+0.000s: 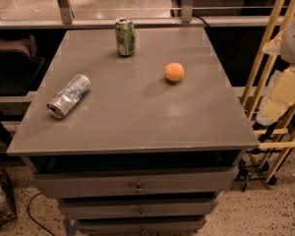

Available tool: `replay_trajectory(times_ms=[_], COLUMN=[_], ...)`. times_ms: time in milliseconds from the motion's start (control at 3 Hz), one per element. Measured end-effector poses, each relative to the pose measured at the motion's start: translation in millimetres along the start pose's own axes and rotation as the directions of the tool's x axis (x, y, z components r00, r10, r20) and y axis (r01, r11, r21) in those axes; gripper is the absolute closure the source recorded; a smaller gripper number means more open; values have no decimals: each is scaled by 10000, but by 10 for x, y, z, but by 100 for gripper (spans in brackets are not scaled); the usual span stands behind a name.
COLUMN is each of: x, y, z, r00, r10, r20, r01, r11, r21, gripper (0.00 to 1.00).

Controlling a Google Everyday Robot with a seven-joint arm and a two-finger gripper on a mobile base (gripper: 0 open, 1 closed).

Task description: Move orange near redbull can

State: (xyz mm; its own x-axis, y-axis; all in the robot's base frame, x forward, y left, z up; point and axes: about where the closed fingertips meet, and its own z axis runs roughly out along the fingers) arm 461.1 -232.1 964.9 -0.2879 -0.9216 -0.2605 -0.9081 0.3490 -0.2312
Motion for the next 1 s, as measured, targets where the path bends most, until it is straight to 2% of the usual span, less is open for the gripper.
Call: replay_trajectory(times_ms=[333, 667, 1000], x=[-7, -221, -254], y=[-484, -794, -827], z=[328, 667, 743], r00=[9816, 9383, 9312], r10=[1431, 2203, 2295], r20=[1264, 2665, 2832], r01=[-1441, -2175, -2242], r11=[9896, 9752, 9732], r21=[-17, -403, -514], gripper=[0, 0, 0])
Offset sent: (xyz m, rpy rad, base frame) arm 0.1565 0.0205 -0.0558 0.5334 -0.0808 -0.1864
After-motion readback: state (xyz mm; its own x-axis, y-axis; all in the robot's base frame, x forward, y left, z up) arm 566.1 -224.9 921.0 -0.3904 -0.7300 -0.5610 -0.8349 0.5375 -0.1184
